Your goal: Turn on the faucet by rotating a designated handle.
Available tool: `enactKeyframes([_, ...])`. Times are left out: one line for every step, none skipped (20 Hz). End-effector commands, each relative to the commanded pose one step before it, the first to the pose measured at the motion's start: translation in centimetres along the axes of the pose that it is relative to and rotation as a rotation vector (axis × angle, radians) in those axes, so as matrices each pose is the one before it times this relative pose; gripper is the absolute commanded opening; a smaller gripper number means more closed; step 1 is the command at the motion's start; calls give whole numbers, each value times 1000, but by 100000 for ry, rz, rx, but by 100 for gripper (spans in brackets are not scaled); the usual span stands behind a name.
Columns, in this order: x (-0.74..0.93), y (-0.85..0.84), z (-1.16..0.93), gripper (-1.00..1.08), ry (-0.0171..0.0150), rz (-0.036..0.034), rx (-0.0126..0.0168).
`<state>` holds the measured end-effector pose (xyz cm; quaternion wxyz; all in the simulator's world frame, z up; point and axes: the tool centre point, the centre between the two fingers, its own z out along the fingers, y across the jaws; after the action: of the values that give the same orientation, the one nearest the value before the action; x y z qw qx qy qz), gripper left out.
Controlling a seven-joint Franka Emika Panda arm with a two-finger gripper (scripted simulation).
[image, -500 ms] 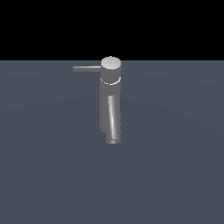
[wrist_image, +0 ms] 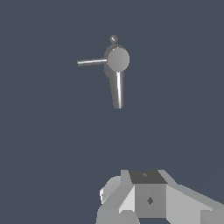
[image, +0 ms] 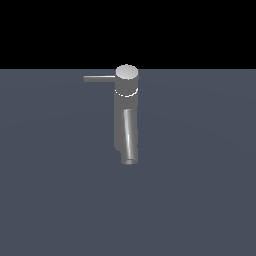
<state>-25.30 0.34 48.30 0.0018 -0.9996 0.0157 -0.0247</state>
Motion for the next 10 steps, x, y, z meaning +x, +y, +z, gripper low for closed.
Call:
enactKeyframes([124, -305, 516, -100, 715, 2795, 857])
enactKeyframes([64, -158, 263, -100, 381, 1441, 443])
enactKeyframes([71, -174, 289, -100, 419, 1583, 487])
enactKeyframes([77, -189, 315, -100, 457, 1726, 531])
enactKeyframes([84, -205, 341, -100, 495, 1870, 575])
enactKeyframes([91, -220, 367, -100, 532, 2007, 617])
enactKeyframes([97, -234, 391, -100, 569, 2142, 658])
enactKeyframes([103, -249, 414, -100, 604, 2269, 697])
enactKeyframes([109, -262, 437, -100, 637, 2391, 734])
enactKeyframes([115, -275, 458, -100, 670, 2508, 770])
